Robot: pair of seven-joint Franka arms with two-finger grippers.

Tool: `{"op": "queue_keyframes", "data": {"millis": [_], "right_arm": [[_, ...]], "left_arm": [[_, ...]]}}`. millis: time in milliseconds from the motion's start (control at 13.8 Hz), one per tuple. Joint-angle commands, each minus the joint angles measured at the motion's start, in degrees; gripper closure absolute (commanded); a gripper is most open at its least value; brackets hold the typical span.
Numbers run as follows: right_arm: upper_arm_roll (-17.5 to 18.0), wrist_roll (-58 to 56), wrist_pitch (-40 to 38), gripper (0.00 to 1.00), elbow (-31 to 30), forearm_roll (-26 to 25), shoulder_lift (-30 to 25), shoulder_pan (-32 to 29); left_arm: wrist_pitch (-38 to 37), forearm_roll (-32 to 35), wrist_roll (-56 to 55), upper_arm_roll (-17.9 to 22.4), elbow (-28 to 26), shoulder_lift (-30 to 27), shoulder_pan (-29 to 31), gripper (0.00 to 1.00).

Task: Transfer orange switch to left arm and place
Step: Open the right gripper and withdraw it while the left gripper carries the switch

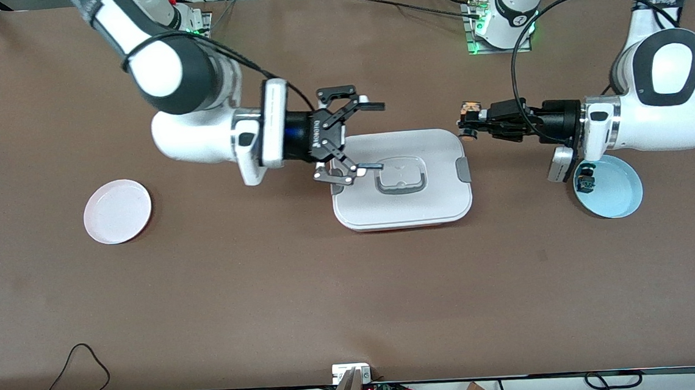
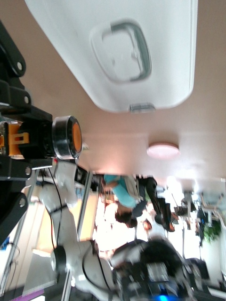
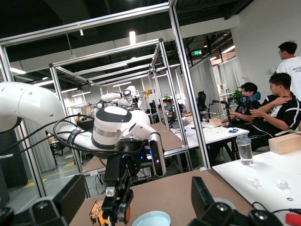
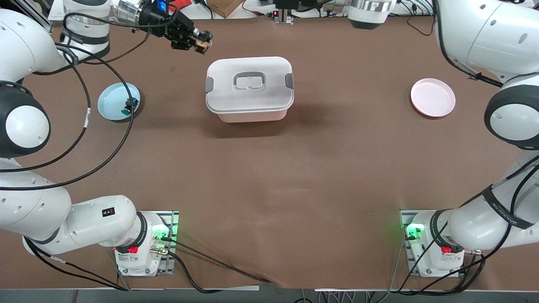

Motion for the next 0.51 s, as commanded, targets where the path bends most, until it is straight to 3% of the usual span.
{"op": "queue_keyframes", "data": {"millis": [0,436], "right_arm": [[0.41,1.24,-6.11,0.00,-2.19,-6.21,-3.02,-5.20],[0.33,6.58,-32.11,0.00,-8.08,-20.53,-11.20,-20.05]], "left_arm": [[-0.30,8.39,0.73,-0.44,3.23,2.16,0.99,0.80],[1.55,40.25,2.56,-0.70,11.57,5.94,0.47,0.78]]}}
